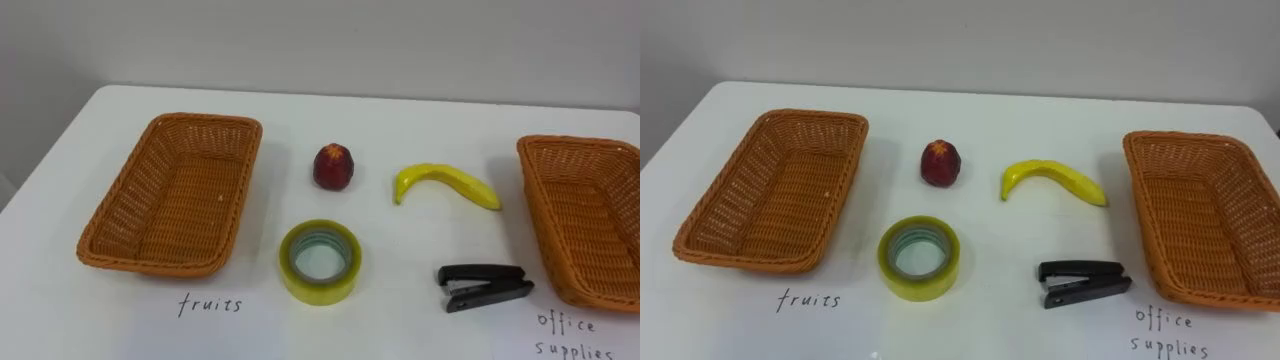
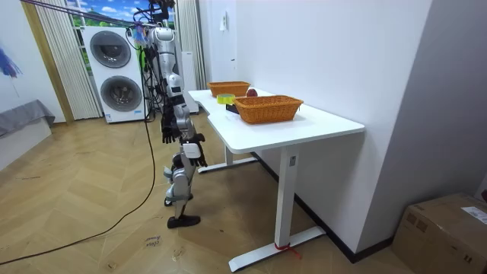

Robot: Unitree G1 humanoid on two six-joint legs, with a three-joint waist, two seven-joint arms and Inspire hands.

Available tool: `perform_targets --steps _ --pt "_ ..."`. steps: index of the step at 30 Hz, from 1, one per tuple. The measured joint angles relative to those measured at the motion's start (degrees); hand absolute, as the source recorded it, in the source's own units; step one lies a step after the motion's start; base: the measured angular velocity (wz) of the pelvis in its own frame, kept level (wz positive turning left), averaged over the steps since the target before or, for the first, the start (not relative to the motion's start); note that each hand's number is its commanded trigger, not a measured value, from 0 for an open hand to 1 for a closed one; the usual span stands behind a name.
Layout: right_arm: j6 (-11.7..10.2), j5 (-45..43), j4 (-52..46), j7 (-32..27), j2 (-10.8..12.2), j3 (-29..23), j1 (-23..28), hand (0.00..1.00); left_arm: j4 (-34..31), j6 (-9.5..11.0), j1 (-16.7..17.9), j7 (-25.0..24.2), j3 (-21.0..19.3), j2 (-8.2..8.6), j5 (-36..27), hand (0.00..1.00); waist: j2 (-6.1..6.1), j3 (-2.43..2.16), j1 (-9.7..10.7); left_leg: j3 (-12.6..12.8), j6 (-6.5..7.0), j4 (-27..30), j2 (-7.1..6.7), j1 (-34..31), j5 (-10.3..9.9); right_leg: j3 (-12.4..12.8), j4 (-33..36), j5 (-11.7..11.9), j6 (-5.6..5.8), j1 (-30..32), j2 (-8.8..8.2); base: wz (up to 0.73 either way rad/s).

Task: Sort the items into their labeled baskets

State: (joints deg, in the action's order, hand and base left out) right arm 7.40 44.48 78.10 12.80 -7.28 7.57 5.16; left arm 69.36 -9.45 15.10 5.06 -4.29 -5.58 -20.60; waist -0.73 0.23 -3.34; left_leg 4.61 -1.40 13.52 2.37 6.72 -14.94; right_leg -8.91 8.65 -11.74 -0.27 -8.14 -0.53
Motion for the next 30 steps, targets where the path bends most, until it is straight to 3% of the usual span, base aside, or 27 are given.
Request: perform_targets --steps 20,28,30 --pt "-0.35 2.34 -0.03 -0.54 0.15 -0.56 0.84 0.00 -0.06 0.16 -0.02 0.39 0.20 0.02 0.10 0.00 -0.04 0.04 0.20 0.04 0.00 -0.02 0.00 -0.11 0.00 0.39 -0.09 -0.02 0.02 0.21 0.00 0.00" --pt "0.21 4.72 0.05 -3.06 1.02 -9.45 3.11 0.00 -0.05 -0.03 1.23 -0.78 -1.96 0.02 0.03 0.00 -0.38 -0.06 2.26 0.12 0.00 -0.09 -0.01 0.10 0.00 0.75 0.01 -0.02 0.02 0.10 0.03 0.00" --pt "0.69 7.60 0.01 -4.31 0.86 -14.17 5.09 0.00 -0.05 -0.51 1.94 -0.90 -4.03 -0.15 0.05 0.00 -0.78 -0.03 3.34 0.11 0.00 -0.32 0.00 0.21 0.00 0.97 0.11 -0.02 0.01 0.06 0.10 -0.02"
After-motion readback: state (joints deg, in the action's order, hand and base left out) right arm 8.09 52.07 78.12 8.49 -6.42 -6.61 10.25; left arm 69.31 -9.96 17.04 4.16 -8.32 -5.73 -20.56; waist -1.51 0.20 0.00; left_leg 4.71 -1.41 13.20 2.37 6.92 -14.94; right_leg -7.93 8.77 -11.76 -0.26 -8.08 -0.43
